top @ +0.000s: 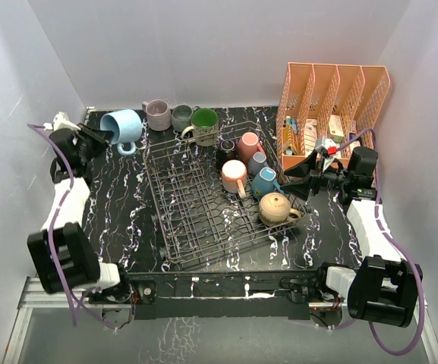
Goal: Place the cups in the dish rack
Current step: Pick up the cup at the center of the board.
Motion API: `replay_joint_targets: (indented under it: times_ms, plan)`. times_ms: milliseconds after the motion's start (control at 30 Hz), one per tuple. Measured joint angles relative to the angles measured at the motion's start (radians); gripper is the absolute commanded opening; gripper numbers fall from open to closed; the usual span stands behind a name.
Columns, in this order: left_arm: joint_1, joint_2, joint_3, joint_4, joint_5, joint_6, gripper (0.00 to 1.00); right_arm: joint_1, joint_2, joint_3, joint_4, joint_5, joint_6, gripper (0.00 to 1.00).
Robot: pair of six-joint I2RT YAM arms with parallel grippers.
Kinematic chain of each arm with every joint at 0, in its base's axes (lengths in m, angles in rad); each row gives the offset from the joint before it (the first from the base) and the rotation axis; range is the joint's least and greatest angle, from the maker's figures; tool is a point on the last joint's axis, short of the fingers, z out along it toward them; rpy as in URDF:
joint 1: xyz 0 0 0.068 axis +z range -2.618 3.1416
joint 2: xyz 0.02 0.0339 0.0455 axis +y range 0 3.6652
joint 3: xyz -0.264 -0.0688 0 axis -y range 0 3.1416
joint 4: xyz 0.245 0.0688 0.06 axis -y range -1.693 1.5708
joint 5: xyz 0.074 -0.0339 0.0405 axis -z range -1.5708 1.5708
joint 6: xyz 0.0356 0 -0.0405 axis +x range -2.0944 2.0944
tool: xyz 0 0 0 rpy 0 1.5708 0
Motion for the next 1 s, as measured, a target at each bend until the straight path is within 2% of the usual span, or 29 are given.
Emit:
replay_joint_targets:
  times_ms: [233,367,467,600,733,867,1000]
  plan:
    - [-0.006,-0.313,-0.295,0.241,0.161,-0.247,0.00,-0.011,0.001,0.003,-0.057,-0.040,-0.048,0.62]
    - [-0.029,-0.453,-0.435,0.340,0.195,-0.391,0.00,-0.011,0.007,0.028,-0.151,-0.053,-0.095,0.62]
    - [-0.081,-0.531,-0.482,0.373,0.188,-0.457,0.00,-0.010,0.011,0.074,-0.266,-0.059,-0.164,0.62]
    - [-0.232,-0.608,-0.507,0.414,0.153,-0.501,0.00,0.016,0.039,0.182,-0.485,-0.047,-0.313,0.61]
    - [-0.393,-0.617,-0.528,0.485,0.110,-0.528,0.00,0.069,0.064,0.269,-0.649,-0.024,-0.410,0.61]
    - [-0.549,-0.570,-0.533,0.548,0.040,-0.537,0.00,0.132,0.066,0.315,-0.724,-0.003,-0.434,0.63]
    - [-0.690,-0.526,-0.533,0.592,-0.053,-0.517,0.00,0.195,0.058,0.325,-0.707,0.024,-0.379,0.66]
